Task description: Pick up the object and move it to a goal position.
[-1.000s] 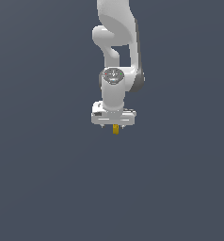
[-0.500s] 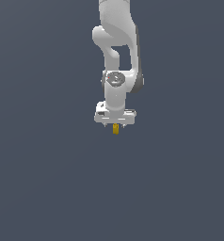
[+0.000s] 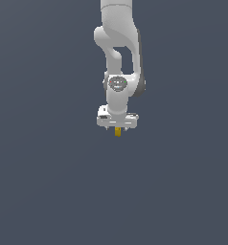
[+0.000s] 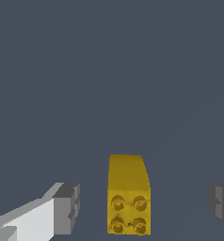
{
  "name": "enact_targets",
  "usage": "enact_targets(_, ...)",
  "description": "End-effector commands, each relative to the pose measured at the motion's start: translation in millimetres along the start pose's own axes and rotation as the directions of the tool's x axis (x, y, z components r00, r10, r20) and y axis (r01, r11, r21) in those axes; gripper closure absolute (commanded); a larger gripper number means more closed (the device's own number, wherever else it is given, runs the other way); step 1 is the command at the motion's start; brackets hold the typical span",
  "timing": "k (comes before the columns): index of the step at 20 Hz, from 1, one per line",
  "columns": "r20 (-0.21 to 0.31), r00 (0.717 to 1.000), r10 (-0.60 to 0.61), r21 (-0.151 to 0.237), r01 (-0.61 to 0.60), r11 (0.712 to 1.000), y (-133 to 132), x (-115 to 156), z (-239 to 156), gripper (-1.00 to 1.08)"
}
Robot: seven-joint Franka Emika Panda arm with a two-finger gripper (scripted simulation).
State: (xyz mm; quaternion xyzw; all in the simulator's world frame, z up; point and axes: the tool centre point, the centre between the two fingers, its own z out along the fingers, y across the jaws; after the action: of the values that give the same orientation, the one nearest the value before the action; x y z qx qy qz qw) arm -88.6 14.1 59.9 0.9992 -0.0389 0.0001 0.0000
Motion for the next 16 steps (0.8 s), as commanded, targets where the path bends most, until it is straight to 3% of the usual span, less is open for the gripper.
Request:
enact_targets(1, 0.001, 1.0, 0.0, 0.0, 0.0, 1.0, 0.0, -0.9, 10.9, -0.92)
enact_targets(11, 0.0, 1.0, 0.001, 0.0, -0.001, 1.0, -0.1, -1.1, 38.0, -0.92)
enact_targets(12, 0.0, 1.0, 0.001, 0.0, -0.001, 1.0, -0.1, -1.1, 38.0, 1.08)
enact_targets(16, 0.0, 1.0, 0.001, 0.0, -0.001, 1.0, -0.1, -1.1, 38.0, 1.08)
